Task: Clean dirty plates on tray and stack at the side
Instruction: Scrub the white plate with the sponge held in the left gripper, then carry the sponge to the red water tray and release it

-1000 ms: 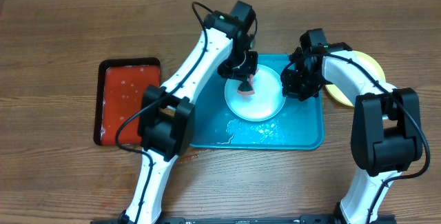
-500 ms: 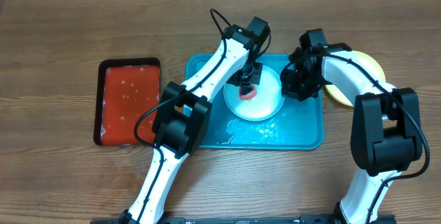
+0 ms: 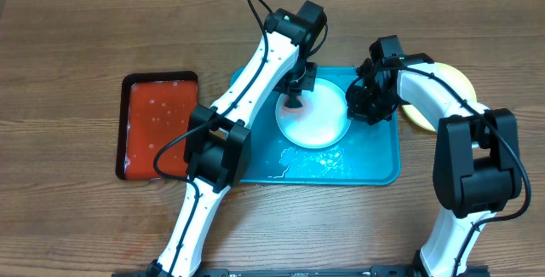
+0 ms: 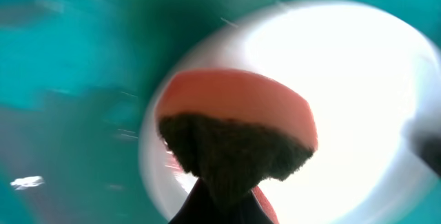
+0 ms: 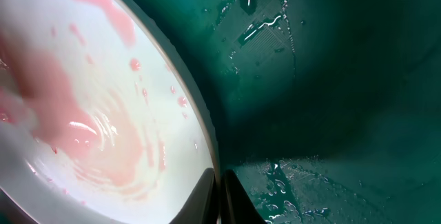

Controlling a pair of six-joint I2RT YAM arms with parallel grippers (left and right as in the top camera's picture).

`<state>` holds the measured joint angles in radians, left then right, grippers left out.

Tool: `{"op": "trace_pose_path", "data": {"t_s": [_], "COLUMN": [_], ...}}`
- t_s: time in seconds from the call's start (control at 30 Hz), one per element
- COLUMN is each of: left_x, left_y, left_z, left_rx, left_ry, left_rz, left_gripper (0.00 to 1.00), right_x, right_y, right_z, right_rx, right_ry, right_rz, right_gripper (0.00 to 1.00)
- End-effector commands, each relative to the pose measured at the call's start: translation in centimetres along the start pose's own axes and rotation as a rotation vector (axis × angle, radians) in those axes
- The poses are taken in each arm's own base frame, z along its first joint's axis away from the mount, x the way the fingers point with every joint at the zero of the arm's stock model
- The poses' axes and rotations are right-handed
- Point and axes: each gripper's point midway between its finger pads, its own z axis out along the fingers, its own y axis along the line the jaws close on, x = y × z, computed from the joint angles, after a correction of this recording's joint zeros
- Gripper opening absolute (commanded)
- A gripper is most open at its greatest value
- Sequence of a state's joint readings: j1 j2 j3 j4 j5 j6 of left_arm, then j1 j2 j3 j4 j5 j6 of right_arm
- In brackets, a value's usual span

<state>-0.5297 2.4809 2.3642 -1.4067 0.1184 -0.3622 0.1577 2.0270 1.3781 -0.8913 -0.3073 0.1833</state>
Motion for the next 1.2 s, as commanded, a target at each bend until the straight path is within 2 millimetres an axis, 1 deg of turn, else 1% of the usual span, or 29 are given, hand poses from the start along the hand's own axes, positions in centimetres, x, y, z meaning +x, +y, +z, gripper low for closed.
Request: {"op": "trace_pose_path", "data": {"t_s": [0.0, 0.13, 0.23, 0.3, 0.37, 0.47, 0.57, 0.7, 0.77, 0.87, 0.93, 1.0, 1.03, 1.07, 1.17], "left_x": [2.6, 3.7, 4.0, 4.0, 3.4, 2.1, 1.2, 0.1, -0.6, -1.6, -1.8, -2.1, -2.4, -2.5, -2.4], "left_y": [-3.7, -2.7, -1.2, 0.1, 2.1, 5.3, 7.3, 8.5, 9.2, 10.5, 12.1, 13.7, 14.1, 14.9, 17.8], "left_z": [1.1, 3.6, 5.4, 5.9, 5.9, 5.3, 4.4, 2.1, 0.1, -3.6, -6.6, -8.9, -9.8, -10.5, -12.1], "left_rx": [0.166, 0.075, 0.008, -0.052, -0.152, -0.304, -0.382, -0.391, -0.382, -0.365, -0.353, -0.329, -0.284, -0.253, -0.184], "left_ry": [0.117, 0.142, 0.148, 0.142, 0.112, 0.051, 0.015, -0.015, -0.043, -0.092, -0.120, -0.147, -0.155, -0.163, -0.175], "left_rz": [0.044, 0.056, 0.052, 0.051, 0.051, 0.017, -0.018, -0.060, -0.133, -0.232, -0.297, -0.342, -0.326, -0.352, -0.429], "left_gripper": [0.04, 0.04, 0.04, 0.04, 0.04, 0.04, 0.04, 0.04, 0.04, 0.04, 0.04, 0.04, 0.04, 0.04, 0.04], "right_x": [0.8, 0.8, 0.8, 0.8, 0.8, 0.8, 0.8, 0.8, 0.8, 0.7, 0.7, 0.6, 0.6, 0.5, 0.3], "right_y": [-0.7, -0.7, -0.7, -0.7, -0.7, -0.7, -0.7, -0.7, -0.7, -0.7, -0.7, -0.7, -0.7, -0.7, -0.6], "right_z": [0.5, 0.5, 0.5, 0.5, 0.5, 0.5, 0.5, 0.5, 0.5, 0.5, 0.5, 0.5, 0.5, 0.5, 0.5], "right_rx": [0.027, 0.027, 0.027, 0.027, 0.027, 0.027, 0.027, 0.027, 0.027, 0.027, 0.026, 0.026, 0.026, 0.025, 0.023], "right_ry": [0.019, 0.019, 0.019, 0.019, 0.019, 0.019, 0.019, 0.019, 0.018, 0.016, 0.015, 0.014, 0.012, 0.009, 0.002], "right_rz": [0.012, 0.012, 0.012, 0.012, 0.012, 0.012, 0.012, 0.011, 0.011, 0.010, 0.009, 0.009, 0.009, 0.008, 0.005], "right_gripper": [0.04, 0.04, 0.04, 0.04, 0.04, 0.04, 0.04, 0.04, 0.04, 0.04, 0.04, 0.04, 0.04, 0.04, 0.04]}}
